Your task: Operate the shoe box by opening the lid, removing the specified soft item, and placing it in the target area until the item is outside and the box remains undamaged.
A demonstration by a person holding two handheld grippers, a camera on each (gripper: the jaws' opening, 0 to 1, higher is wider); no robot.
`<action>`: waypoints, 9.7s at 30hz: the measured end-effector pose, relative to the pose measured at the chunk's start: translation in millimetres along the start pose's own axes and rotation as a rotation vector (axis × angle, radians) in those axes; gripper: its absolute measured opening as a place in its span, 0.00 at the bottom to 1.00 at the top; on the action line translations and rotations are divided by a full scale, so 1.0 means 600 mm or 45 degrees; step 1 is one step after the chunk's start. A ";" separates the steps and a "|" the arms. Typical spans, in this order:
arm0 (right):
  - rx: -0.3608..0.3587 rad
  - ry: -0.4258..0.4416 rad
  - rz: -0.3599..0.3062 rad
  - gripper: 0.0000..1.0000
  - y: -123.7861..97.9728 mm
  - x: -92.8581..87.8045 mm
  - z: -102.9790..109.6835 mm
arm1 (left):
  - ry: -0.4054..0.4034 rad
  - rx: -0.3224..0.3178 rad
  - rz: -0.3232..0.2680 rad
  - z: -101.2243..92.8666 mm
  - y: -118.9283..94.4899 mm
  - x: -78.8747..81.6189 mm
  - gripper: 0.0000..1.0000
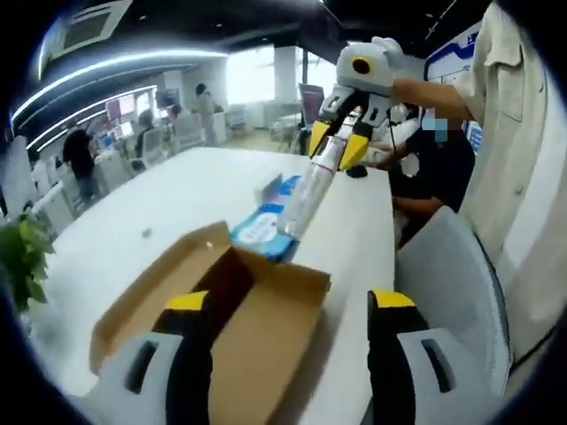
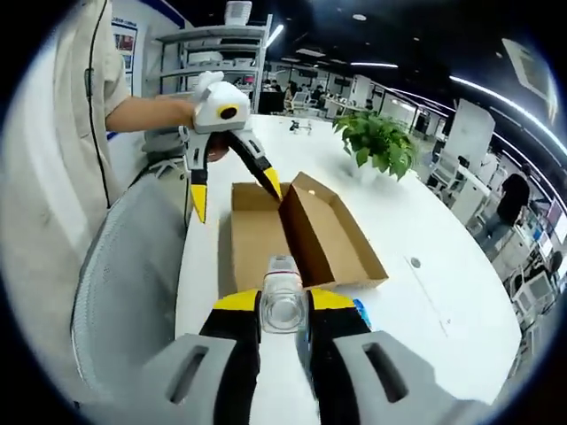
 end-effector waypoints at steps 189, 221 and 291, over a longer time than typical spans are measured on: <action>-0.271 1.139 0.234 0.00 0.253 0.025 -0.299 | -1.103 0.644 0.202 0.110 -0.091 -0.282 0.01; -0.487 0.941 -0.083 0.00 0.137 0.073 -0.161 | -1.098 0.655 0.163 0.106 -0.097 -0.282 0.01; -0.388 0.398 -0.039 0.26 0.193 -0.026 0.076 | -0.606 0.576 -0.010 0.075 -0.131 -0.211 0.49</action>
Point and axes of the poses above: the point that each gripper's makers call its tool centre point, and the gripper's own axes: y roughly forward along the fingers, z roughly to its left, x roughly out of its top, the point moved 4 cm from there along -y, roughly backward along the fingers, and after that the axes turned 12 degrees about z, right-handed, at the moved point
